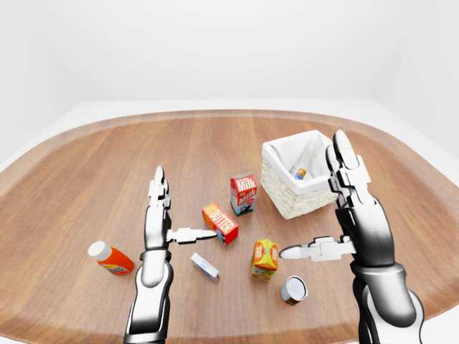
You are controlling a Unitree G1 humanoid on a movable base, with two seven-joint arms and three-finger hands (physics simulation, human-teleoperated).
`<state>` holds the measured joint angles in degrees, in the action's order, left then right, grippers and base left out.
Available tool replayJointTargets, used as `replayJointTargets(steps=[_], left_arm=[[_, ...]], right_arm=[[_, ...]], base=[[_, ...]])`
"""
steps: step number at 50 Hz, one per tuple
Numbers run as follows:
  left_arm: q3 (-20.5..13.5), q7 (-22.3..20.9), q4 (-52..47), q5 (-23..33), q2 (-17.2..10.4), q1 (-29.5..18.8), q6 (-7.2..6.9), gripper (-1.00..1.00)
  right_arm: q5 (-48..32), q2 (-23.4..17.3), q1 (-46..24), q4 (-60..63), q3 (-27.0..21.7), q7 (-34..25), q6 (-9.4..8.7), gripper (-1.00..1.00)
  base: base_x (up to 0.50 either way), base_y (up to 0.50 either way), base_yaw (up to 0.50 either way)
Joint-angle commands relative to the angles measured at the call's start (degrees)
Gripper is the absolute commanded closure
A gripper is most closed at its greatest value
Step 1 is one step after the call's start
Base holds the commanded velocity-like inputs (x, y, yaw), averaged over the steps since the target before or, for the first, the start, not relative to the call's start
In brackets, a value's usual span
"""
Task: Pick up the alphabet soup and the tomato sauce, and put them in the basket.
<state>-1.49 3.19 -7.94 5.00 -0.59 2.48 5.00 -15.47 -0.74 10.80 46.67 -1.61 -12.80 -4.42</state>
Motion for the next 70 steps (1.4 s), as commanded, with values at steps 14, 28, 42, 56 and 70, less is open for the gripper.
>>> replayJointTargets(steps=[14,28,42,56,70], left_arm=[[-0.5,-0.4,-1.0,-1.1,0.0,0.2,0.00,-1.00],[-0.5,-0.5,-1.5,-1.2,0.0,0.6,0.00,-1.00],[-0.5,-0.4,-0.9,-1.1,0.0,0.3,0.00,-1.00],[-0.4,-0.2,-0.6,-1.0,0.1,0.4,0.00,-1.00],[-0.4,-0.3,-1.3,-1.0,0.1,0.6,0.00,-1.00]], right_arm=[[0.0,0.5,9.9,0.4,2.1,1.0,7.82,-1.00],[0.3,0.3,15.0,1.8,3.2,1.2,9.42,-1.00],[0.6,0.1,19.2,0.4,3.6,1.6,9.42,-1.00],[1.1,0.4,22.7,-3.2,2.8,1.7,9.42,-1.00],[1.2,0.9,24.4,-4.1,1.7,1.0,9.42,-1.00]], base=[[0.00,0.00,0.00],[0.00,0.00,0.00],[0.00,0.00,0.00],[0.00,0.00,0.00],[0.00,0.00,0.00]])
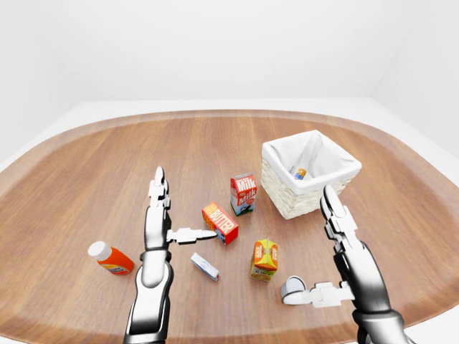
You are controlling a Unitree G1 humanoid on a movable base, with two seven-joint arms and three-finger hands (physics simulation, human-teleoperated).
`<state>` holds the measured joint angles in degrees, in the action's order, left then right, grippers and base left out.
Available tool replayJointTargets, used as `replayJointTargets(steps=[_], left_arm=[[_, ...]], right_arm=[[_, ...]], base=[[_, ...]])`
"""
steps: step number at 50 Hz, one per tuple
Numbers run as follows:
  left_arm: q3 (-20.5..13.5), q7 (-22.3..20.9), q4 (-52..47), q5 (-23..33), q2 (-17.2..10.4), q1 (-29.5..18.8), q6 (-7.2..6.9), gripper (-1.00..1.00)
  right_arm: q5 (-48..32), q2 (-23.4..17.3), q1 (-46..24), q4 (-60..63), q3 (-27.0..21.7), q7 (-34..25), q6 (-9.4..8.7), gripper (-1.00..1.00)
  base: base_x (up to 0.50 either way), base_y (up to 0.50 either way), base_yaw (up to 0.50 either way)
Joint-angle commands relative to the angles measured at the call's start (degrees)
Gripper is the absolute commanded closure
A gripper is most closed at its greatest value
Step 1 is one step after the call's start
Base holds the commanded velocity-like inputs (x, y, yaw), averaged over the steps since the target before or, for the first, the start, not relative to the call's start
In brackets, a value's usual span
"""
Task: Pick up the alphabet soup and the tomato sauce, and put them in the basket.
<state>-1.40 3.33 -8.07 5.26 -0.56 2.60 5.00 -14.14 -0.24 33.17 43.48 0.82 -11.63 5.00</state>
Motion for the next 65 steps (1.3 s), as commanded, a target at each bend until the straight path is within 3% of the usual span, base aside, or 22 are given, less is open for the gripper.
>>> replayJointTargets(steps=[1,39,65], left_arm=[[-0.5,-0.4,-1.1,-1.3,0.0,0.4,0.00,-1.00],[-0.6,-0.4,-0.5,-1.3,0.0,0.2,0.00,-1.00],[-0.6,-0.4,-1.3,-1.3,0.0,0.4,0.00,-1.00]], right_arm=[[-0.2,0.5,2.3,-1.1,-0.8,-0.2,0.00,-1.00],[0.9,3.4,6.5,-3.1,-3.9,-3.7,0.00,-1.00],[0.6,3.3,8.8,-10.5,-4.1,-2.5,0.00,-1.00]], base=[[0.00,0.00,0.00],[0.00,0.00,0.00],[0.00,0.00,0.00]])
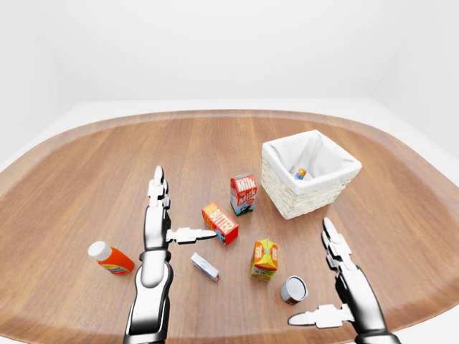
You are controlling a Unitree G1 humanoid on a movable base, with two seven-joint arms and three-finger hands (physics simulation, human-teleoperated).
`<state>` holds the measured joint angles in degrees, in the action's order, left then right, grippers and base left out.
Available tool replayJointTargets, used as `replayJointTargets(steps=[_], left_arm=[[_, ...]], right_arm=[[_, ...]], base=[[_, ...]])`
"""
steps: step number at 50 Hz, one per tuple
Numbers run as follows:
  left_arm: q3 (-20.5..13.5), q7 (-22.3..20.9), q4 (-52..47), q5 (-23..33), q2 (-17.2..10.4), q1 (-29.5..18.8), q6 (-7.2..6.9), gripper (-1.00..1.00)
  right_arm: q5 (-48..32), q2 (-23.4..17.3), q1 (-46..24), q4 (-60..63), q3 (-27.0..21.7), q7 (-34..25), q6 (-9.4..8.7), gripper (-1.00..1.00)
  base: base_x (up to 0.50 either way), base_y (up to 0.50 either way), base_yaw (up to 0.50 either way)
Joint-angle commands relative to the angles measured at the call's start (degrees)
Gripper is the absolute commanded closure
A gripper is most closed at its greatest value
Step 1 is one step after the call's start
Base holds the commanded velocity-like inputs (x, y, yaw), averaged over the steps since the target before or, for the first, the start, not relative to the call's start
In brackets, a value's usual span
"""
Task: Pick up the alphabet soup and the tomato sauce, and put them in the basket.
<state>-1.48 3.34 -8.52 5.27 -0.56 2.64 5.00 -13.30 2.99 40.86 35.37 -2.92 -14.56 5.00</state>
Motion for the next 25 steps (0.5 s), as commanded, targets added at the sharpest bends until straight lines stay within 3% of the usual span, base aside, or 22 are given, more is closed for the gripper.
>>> replayJointTargets(steps=[1,25], left_arm=[[-0.5,-0.4,-0.7,-1.3,0.0,0.4,0.00,-1.00],[-0.4,-0.4,-1.2,-1.2,0.1,0.5,0.00,-1.00]], right_arm=[[-0.2,0.1,1.2,-2.3,-0.5,0.4,0.00,-1.00],[-0.6,0.7,1.0,-6.1,-1.0,0.3,0.00,-1.00]], base=[[0.00,0.00,0.00],[0.00,0.00,0.00]])
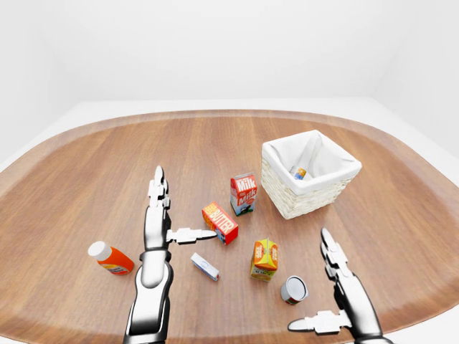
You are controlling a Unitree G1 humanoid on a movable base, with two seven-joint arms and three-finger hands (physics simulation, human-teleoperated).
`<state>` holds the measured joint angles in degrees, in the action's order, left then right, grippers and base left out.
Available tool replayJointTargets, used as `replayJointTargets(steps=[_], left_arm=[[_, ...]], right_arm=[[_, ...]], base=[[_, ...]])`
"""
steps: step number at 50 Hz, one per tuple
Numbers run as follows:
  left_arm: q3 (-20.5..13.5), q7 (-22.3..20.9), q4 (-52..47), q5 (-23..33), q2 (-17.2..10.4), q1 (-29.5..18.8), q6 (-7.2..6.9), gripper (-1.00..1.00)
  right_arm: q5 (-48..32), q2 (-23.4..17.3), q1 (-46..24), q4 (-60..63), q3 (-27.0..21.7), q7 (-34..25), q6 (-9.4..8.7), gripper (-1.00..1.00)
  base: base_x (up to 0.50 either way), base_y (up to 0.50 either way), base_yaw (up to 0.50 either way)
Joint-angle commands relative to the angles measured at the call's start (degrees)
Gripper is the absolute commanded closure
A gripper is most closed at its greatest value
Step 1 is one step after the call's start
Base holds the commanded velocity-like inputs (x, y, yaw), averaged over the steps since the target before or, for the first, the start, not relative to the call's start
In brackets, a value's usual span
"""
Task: Pick up the alphabet soup and the tomato sauce, and put them in the basket.
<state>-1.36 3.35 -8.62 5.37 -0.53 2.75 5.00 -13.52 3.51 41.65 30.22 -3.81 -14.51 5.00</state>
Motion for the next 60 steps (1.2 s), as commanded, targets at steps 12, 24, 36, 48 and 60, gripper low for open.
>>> replayJointTargets(steps=[12,24,36,48,60], left_arm=[[-0.5,-0.4,-0.5,-1.3,0.0,0.3,0.00,-1.00],[-0.5,-0.3,-0.3,-1.2,0.1,0.6,0.00,-1.00],[-0.6,-0.3,-0.5,-1.3,0.0,0.3,0.00,-1.00],[-0.5,-0.4,-0.3,-1.2,0.0,0.5,0.00,-1.00],[-0.4,-0.4,-0.1,-1.1,0.1,0.8,0.00,-1.00]], right_arm=[[-0.5,0.2,-0.1,-2.0,-0.5,0.3,0.00,-1.00],[-0.6,0.6,-0.5,-4.7,-1.4,0.2,0.00,-1.00],[-0.7,1.1,-1.8,-7.0,-2.7,-0.1,0.00,-1.00],[-1.5,1.4,-2.7,-9.4,-3.3,0.0,0.00,-1.00],[-1.7,1.5,-3.5,-11.2,-3.9,-0.1,0.00,-1.00]], base=[[0.00,0.00,0.00],[0.00,0.00,0.00],[0.00,0.00,0.00],[0.00,0.00,0.00],[0.00,0.00,0.00]])
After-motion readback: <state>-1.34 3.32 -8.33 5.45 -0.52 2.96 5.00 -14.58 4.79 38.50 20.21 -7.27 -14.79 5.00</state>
